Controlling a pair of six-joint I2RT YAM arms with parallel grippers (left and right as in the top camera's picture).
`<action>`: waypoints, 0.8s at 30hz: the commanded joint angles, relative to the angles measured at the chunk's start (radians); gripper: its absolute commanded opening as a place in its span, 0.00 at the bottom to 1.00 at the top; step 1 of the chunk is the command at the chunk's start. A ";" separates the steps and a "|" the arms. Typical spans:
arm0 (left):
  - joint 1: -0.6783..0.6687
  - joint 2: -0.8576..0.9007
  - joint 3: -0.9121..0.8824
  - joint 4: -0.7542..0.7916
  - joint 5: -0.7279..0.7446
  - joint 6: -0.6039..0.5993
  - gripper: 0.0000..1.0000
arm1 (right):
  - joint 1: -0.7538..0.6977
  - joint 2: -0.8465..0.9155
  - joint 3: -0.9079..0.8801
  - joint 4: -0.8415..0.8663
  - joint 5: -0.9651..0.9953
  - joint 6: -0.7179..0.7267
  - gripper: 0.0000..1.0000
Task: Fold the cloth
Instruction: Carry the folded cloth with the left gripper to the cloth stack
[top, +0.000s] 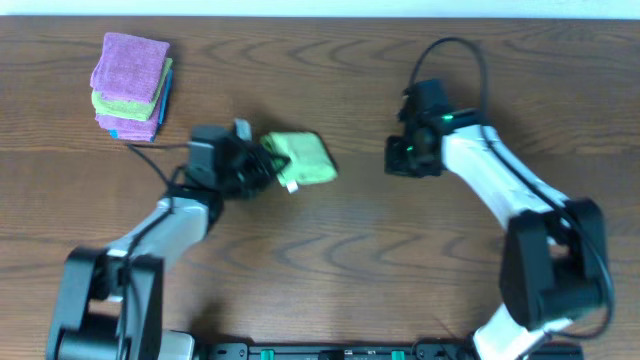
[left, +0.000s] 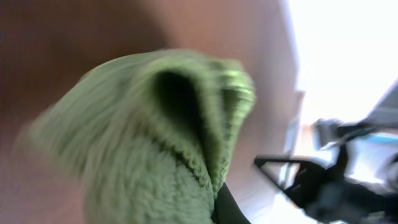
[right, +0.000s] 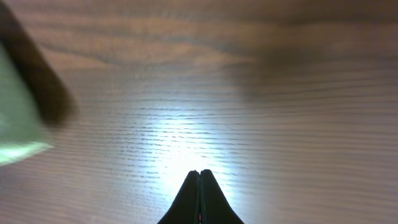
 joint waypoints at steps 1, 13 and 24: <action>0.111 -0.109 0.129 0.014 0.047 -0.041 0.06 | -0.029 -0.064 -0.004 -0.021 -0.003 -0.043 0.01; 0.611 -0.127 0.263 0.142 -0.124 -0.481 0.06 | -0.028 -0.101 -0.004 -0.057 -0.057 -0.052 0.01; 0.621 0.051 0.264 0.308 -0.199 -0.456 0.06 | -0.028 -0.101 -0.004 -0.114 -0.057 -0.066 0.02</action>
